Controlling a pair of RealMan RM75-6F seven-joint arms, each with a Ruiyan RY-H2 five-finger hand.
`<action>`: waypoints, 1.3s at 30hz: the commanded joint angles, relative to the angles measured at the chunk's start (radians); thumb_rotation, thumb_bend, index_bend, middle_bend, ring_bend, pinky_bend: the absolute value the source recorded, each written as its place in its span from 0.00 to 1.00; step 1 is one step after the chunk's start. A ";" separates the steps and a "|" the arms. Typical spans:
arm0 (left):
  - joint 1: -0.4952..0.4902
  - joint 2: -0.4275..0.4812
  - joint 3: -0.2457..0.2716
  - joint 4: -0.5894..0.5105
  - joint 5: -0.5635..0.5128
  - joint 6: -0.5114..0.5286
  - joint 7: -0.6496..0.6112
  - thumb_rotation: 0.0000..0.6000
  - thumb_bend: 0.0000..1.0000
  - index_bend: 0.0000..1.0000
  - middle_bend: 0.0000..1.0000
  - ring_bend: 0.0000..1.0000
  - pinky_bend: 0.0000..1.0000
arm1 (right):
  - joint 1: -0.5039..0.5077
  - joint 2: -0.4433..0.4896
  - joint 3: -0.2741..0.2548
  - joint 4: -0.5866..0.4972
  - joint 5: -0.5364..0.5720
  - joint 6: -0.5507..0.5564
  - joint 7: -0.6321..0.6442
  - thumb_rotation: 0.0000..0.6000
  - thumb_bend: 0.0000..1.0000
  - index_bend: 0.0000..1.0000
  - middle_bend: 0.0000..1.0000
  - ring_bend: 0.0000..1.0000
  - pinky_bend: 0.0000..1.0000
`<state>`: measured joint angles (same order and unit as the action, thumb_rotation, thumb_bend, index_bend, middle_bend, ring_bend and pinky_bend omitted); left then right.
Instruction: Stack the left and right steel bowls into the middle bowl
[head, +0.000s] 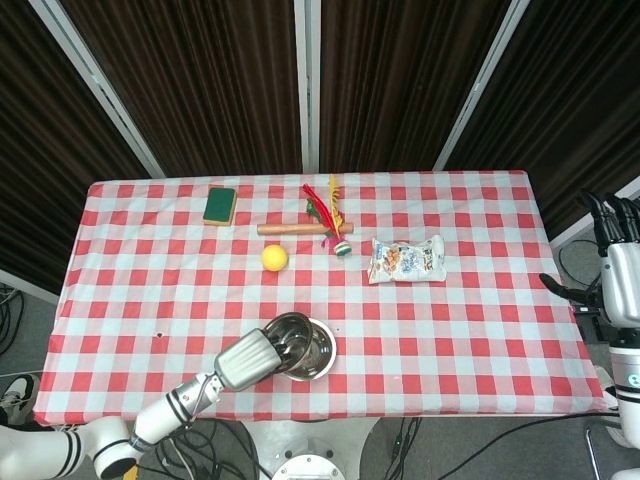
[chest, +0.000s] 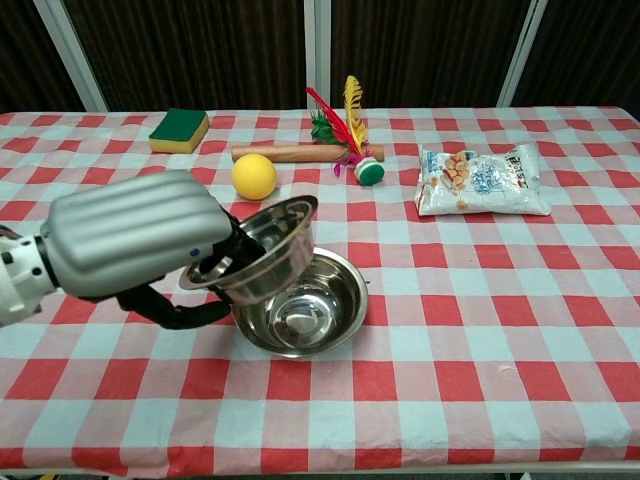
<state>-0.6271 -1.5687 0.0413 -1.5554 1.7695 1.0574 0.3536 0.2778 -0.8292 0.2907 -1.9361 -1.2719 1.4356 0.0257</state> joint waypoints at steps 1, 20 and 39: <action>-0.016 -0.033 -0.001 0.022 0.002 -0.018 0.023 1.00 0.42 0.67 0.70 0.62 0.73 | -0.022 0.015 0.005 0.023 -0.005 0.018 0.048 1.00 0.02 0.00 0.17 0.05 0.06; -0.079 -0.088 0.011 0.155 0.037 -0.009 -0.103 1.00 0.10 0.20 0.38 0.39 0.54 | 0.007 0.014 0.037 0.047 0.061 -0.036 0.058 1.00 0.02 0.00 0.16 0.05 0.06; 0.032 0.265 -0.070 0.002 -0.171 0.132 -0.017 1.00 0.01 0.17 0.30 0.29 0.42 | -0.019 0.035 -0.033 0.027 -0.065 -0.060 0.054 1.00 0.01 0.00 0.14 0.03 0.05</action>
<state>-0.6442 -1.3511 0.0086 -1.5583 1.6768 1.1382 0.3259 0.2657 -0.8001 0.2870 -1.9114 -1.2932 1.3910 0.0853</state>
